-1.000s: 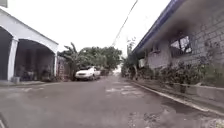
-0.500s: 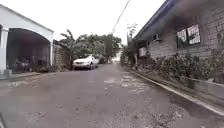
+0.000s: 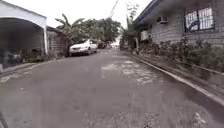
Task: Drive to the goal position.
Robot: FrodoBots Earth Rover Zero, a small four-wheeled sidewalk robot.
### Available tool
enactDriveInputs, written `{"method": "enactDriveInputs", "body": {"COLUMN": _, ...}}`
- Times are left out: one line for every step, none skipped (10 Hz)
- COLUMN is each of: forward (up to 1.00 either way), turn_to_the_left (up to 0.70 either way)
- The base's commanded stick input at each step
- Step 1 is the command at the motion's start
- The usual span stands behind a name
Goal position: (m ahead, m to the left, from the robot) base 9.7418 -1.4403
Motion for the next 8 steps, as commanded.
{"method": "enactDriveInputs", "body": {"forward": 0.70, "turn_to_the_left": 0.00}}
{"method": "enactDriveInputs", "body": {"forward": 0.70, "turn_to_the_left": 0.00}}
{"method": "enactDriveInputs", "body": {"forward": 0.70, "turn_to_the_left": 0.00}}
{"method": "enactDriveInputs", "body": {"forward": 0.70, "turn_to_the_left": 0.00}}
{"method": "enactDriveInputs", "body": {"forward": 0.70, "turn_to_the_left": 0.00}}
{"method": "enactDriveInputs", "body": {"forward": 0.70, "turn_to_the_left": 0.00}}
{"method": "enactDriveInputs", "body": {"forward": 0.70, "turn_to_the_left": 0.00}}
{"method": "enactDriveInputs", "body": {"forward": 0.70, "turn_to_the_left": 0.00}}
